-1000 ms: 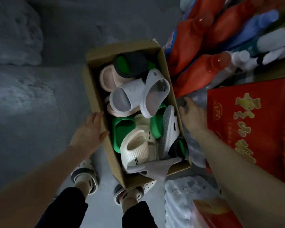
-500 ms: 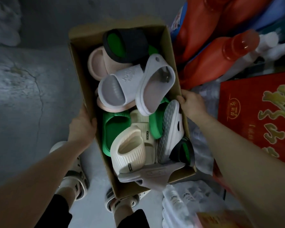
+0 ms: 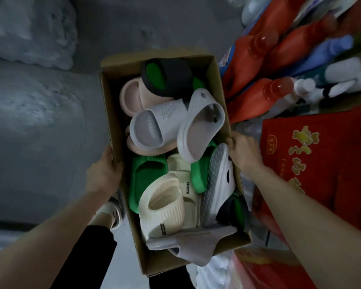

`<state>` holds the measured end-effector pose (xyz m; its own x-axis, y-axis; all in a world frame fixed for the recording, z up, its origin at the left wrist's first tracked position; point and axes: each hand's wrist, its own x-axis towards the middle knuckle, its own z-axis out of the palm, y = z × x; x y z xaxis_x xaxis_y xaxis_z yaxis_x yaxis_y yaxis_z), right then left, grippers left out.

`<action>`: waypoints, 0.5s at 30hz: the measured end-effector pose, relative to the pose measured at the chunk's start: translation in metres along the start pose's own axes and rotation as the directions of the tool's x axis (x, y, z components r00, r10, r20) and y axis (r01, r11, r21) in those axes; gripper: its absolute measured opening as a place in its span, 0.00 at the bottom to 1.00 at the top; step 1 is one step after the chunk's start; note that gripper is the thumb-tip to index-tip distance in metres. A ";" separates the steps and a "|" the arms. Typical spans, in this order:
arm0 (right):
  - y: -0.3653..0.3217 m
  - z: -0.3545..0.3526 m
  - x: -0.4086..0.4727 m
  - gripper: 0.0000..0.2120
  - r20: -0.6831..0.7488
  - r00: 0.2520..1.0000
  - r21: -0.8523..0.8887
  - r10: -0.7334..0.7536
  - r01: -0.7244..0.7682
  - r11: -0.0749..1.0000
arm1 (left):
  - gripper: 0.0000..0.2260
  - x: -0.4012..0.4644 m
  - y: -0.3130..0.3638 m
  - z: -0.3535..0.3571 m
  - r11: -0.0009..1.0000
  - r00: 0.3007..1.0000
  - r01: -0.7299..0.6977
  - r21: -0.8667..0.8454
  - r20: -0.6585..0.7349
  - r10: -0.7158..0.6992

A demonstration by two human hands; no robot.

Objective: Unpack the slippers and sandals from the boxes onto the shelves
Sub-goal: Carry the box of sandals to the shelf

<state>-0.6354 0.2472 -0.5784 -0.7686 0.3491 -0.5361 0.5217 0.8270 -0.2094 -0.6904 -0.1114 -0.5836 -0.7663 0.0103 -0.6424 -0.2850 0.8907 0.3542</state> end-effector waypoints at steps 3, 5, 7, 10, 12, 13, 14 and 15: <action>-0.030 -0.051 -0.026 0.08 -0.012 0.999 -0.062 -0.050 0.049 0.997 | 0.20 -0.033 0.007 -0.045 0.999 0.999 -0.041 -0.036 -0.022 0.040; -0.052 -0.084 -0.045 0.08 -0.022 0.998 -0.079 -0.066 0.064 0.995 | 0.20 -0.056 0.012 -0.080 0.997 0.999 -0.048 -0.060 -0.024 0.046; -0.076 -0.118 -0.063 0.08 -0.050 0.994 -0.088 -0.092 0.088 0.992 | 0.21 -0.080 0.017 -0.117 0.996 0.998 -0.040 -0.083 -0.048 0.036; -0.116 -0.166 -0.087 0.07 -0.078 0.986 -0.102 -0.145 0.137 0.985 | 0.22 -0.114 0.019 -0.173 0.992 0.993 -0.038 -0.117 -0.119 0.024; -0.147 -0.195 -0.102 0.07 -0.084 0.977 -0.101 -0.194 0.186 0.977 | 0.23 -0.133 0.015 -0.208 0.991 0.991 -0.021 -0.135 -0.137 0.003; -0.162 -0.208 -0.108 0.08 -0.084 0.972 -0.107 -0.220 0.210 0.972 | 0.23 -0.141 0.011 -0.225 0.989 0.990 -0.014 -0.147 -0.139 -0.007; -0.180 -0.221 -0.113 0.08 -0.083 0.968 -0.121 -0.236 0.225 0.967 | 0.23 -0.149 0.007 -0.243 0.987 0.989 -0.010 -0.159 -0.144 -0.013; -0.199 -0.233 -0.117 0.08 -0.076 0.967 -0.150 -0.243 0.230 0.962 | 0.24 -0.155 0.002 -0.260 0.985 0.988 -0.010 -0.170 -0.152 -0.016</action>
<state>-0.7350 0.1443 -0.2837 -0.8983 0.1701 -0.4051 0.2694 0.9417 -0.2018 -0.7224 -0.2291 -0.3063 -0.8403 -0.0734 -0.5372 -0.3710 0.8004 0.4709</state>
